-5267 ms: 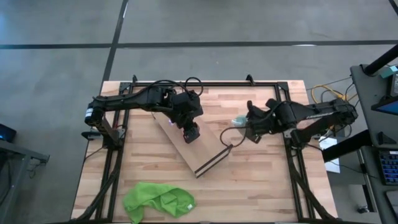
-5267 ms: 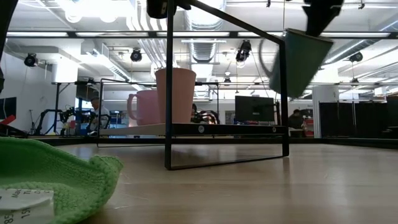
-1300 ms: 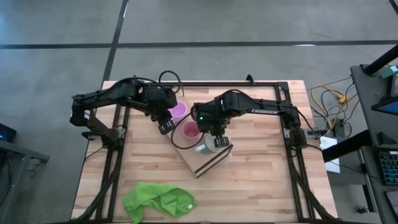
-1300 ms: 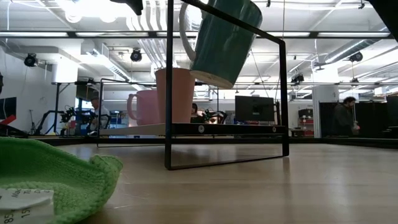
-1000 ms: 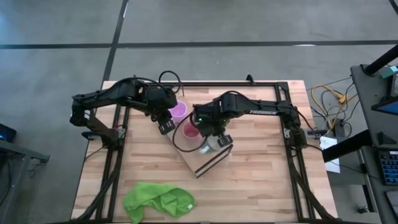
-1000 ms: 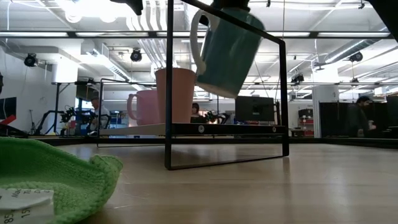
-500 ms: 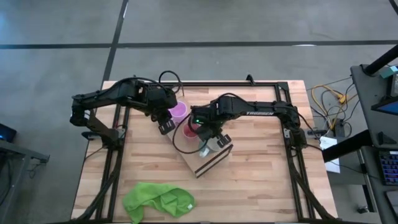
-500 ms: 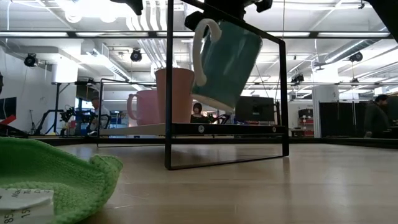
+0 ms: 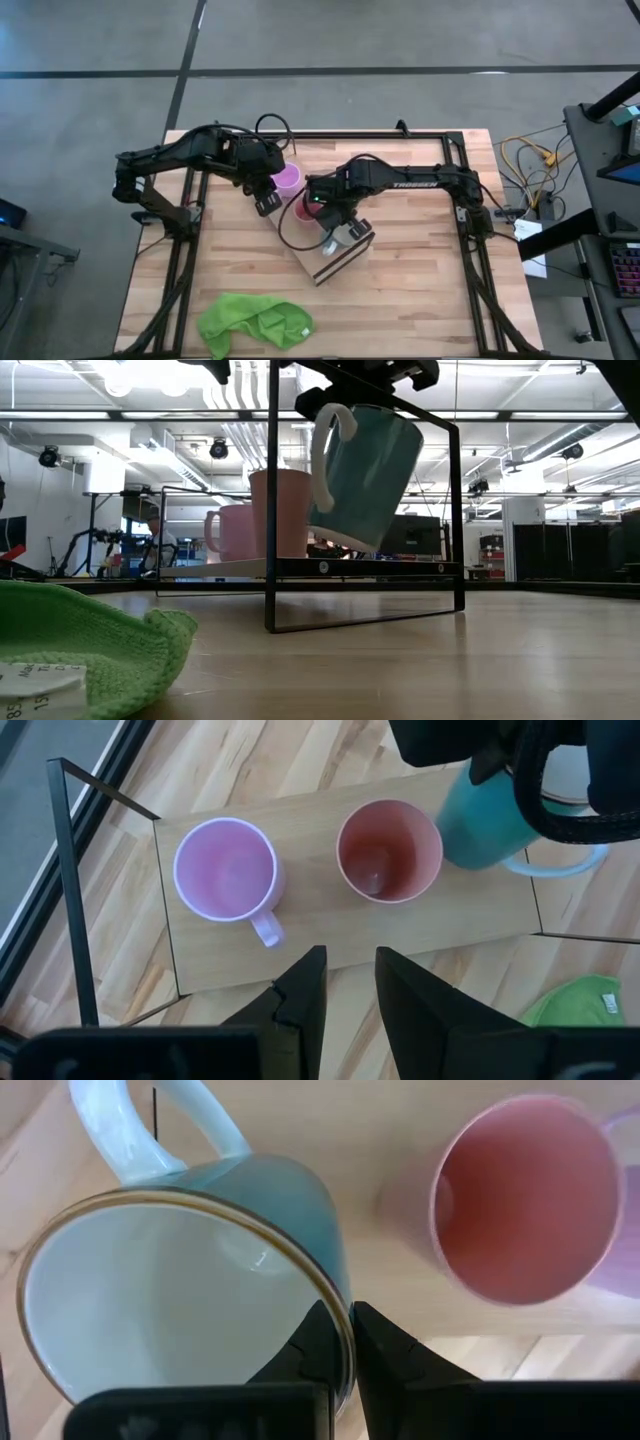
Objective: Stack small to large cups/mugs on shelf
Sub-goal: Put the blue mug on the shelf
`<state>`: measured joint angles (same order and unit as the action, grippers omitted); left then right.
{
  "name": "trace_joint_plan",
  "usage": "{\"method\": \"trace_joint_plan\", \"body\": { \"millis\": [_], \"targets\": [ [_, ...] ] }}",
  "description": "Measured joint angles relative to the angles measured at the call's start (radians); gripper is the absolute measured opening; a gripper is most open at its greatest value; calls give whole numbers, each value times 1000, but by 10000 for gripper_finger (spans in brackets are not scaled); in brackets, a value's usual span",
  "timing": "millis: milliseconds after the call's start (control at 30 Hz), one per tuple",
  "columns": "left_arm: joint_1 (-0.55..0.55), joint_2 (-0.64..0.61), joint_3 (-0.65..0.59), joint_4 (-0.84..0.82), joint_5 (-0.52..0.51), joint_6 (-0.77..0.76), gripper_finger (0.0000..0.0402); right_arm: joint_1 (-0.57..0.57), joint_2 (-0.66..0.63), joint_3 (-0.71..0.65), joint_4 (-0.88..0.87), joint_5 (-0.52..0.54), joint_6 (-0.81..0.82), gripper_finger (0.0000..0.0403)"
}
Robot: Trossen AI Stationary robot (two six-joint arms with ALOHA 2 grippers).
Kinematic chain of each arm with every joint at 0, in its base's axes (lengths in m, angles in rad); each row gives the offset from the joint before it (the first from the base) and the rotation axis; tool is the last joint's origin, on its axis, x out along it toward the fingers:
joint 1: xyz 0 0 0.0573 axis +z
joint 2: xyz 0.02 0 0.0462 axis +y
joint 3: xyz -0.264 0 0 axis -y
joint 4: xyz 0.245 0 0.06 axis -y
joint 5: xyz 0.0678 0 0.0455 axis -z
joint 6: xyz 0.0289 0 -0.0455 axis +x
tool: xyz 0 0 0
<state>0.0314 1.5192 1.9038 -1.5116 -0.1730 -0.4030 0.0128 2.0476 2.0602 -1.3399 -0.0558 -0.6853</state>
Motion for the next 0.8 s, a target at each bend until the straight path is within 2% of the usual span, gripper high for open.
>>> {"method": "trace_joint_plan", "body": {
  "millis": [200,800],
  "targets": [
    [0,0,0,1,-1,0,75,0,0,-4,13,-38,4,13],
    [0,0,0,8,-1,-3,75,1,0,-34,40,-38,23,13]
  ]
}}
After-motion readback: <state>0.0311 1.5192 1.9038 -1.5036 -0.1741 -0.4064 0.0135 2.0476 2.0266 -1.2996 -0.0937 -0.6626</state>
